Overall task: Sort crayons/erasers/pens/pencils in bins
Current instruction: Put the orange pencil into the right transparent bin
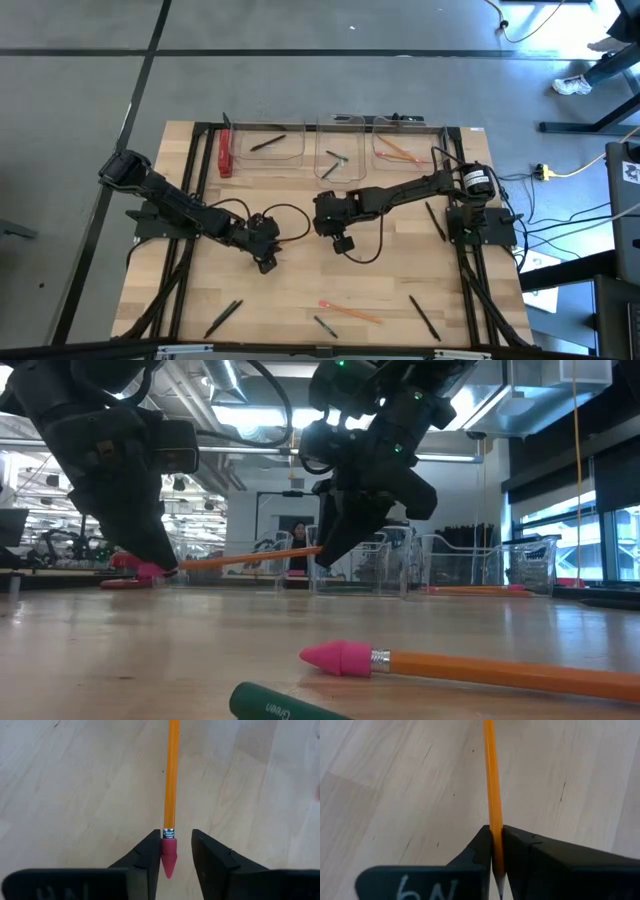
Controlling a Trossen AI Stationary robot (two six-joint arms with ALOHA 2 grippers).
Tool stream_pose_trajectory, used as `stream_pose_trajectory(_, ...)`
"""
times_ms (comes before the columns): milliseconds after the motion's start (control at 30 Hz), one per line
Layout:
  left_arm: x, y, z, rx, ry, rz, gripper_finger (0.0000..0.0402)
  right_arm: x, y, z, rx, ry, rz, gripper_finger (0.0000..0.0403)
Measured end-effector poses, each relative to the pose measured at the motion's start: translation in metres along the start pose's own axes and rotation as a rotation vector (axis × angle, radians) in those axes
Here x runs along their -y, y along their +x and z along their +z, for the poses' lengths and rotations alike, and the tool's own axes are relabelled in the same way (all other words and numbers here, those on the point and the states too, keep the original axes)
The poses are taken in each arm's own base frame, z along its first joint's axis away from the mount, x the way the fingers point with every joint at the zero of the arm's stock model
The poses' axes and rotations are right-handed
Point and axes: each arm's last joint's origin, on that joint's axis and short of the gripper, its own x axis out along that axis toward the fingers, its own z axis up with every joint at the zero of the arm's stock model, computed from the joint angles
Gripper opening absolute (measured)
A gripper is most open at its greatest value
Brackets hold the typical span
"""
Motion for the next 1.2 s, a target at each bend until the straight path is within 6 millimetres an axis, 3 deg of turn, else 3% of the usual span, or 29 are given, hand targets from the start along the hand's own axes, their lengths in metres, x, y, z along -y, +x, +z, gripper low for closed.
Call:
stream_pose_trajectory(333,0.001,-0.008,0.005,0.049,0.022,-0.015,0.0103,-0.001,-0.001,-0.002,-0.014,0.006,0.027,0.0032)
stream_pose_trajectory(733,0.0,-0.052,0.022,0.179,0.111,-0.118,0.0103,-0.004,-0.004,-0.01,-0.109,0.098,0.058,0.0032)
stream_pose_trajectory(1033,-0.002,-0.071,0.027,0.232,0.09,-0.162,0.0102,-0.002,-0.03,-0.005,-0.075,0.269,0.042,0.0037)
stream_pose_trajectory(1200,-0.003,-0.072,0.027,0.233,0.094,-0.162,0.0102,-0.001,-0.06,-0.006,-0.135,0.331,0.048,0.0031)
